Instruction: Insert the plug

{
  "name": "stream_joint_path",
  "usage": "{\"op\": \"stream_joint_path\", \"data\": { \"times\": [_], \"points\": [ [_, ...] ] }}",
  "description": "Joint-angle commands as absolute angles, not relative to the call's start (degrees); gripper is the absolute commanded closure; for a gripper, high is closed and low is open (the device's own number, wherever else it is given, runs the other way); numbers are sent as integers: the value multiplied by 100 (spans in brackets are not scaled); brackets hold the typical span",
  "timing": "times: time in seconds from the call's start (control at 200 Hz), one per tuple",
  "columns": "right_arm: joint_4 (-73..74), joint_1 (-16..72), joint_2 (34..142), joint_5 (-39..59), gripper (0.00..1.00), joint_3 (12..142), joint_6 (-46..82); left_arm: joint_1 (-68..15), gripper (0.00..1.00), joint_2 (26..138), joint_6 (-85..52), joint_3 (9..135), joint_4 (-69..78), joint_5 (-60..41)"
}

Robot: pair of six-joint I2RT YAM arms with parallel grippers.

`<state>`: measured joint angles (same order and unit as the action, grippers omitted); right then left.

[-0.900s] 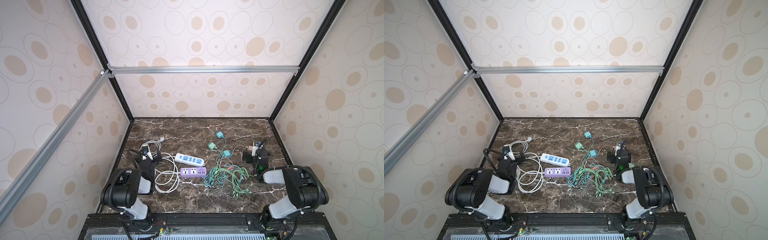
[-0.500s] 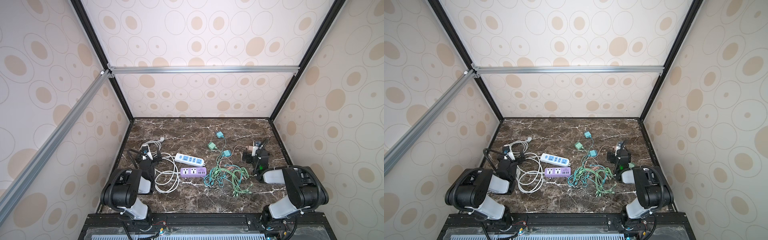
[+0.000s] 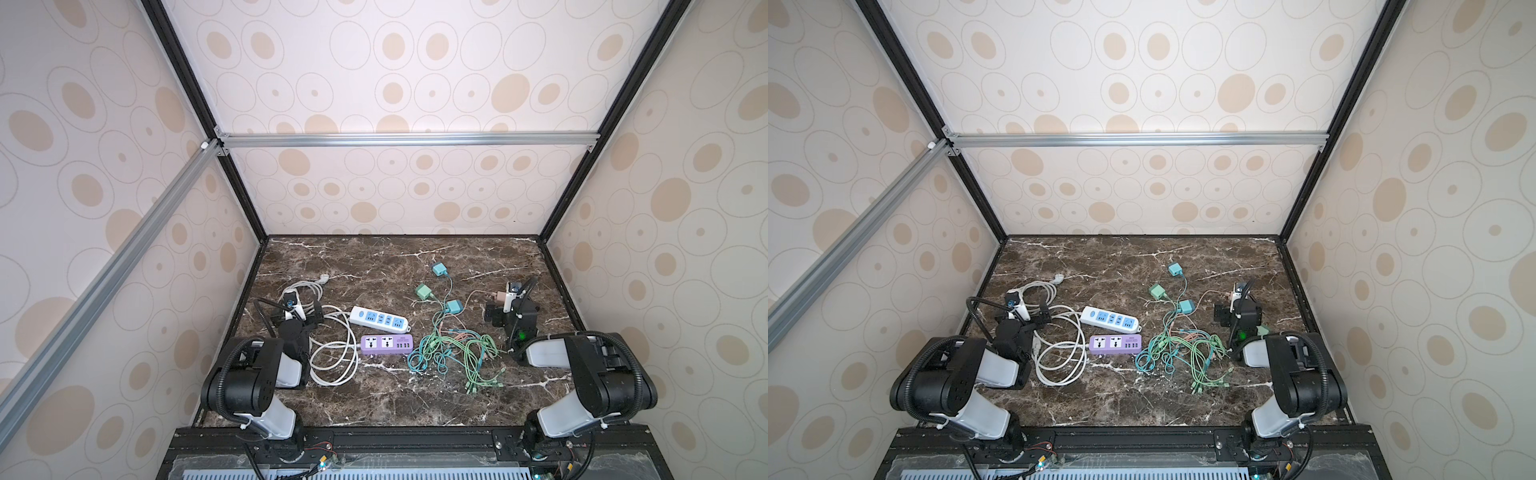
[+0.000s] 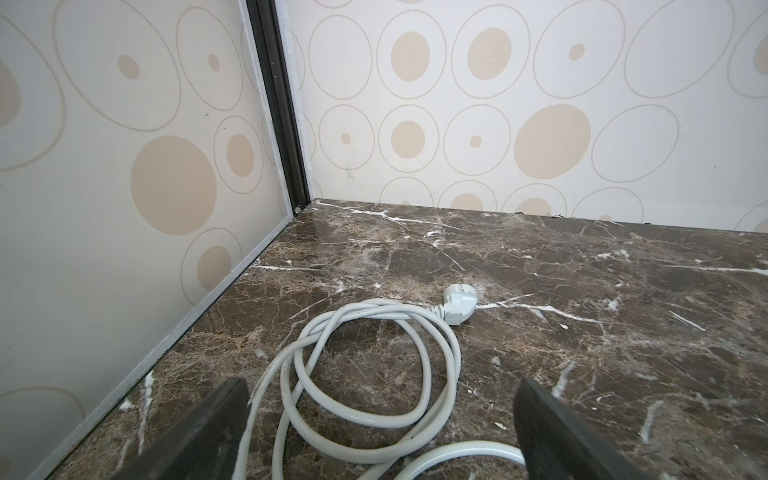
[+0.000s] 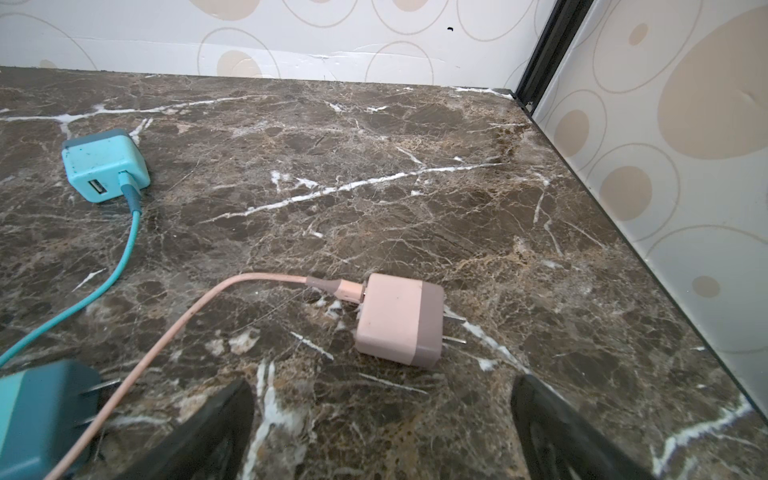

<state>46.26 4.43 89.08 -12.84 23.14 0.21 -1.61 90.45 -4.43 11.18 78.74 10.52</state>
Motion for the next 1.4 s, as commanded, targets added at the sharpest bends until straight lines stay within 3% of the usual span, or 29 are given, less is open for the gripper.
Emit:
{"op": "stream_joint_path", "data": {
  "times": [0.0, 0.57, 0.735, 1.06, 1.395],
  "points": [
    [4663, 413, 8823, -1290, 0, 2366, 47, -132, 1, 9039, -324, 1155, 8007, 1037],
    [4706, 422, 8678, -1543, 0, 2361, 105, -132, 1, 8944, -374, 1090, 8053, 1183],
    [2056, 424, 7792, -1949, 0, 3215, 482, -163, 1, 8243, -378, 1317, 7032, 1416],
    [-1375, 431, 6530, -2699, 2, 4177, 1605, -667, 1, 6950, -775, 2004, 4443, 1282],
    [-3241, 420, 6179, -2672, 8, 4487, 2337, -1620, 1, 6558, -976, 2669, 2924, 1092]
  ]
}}
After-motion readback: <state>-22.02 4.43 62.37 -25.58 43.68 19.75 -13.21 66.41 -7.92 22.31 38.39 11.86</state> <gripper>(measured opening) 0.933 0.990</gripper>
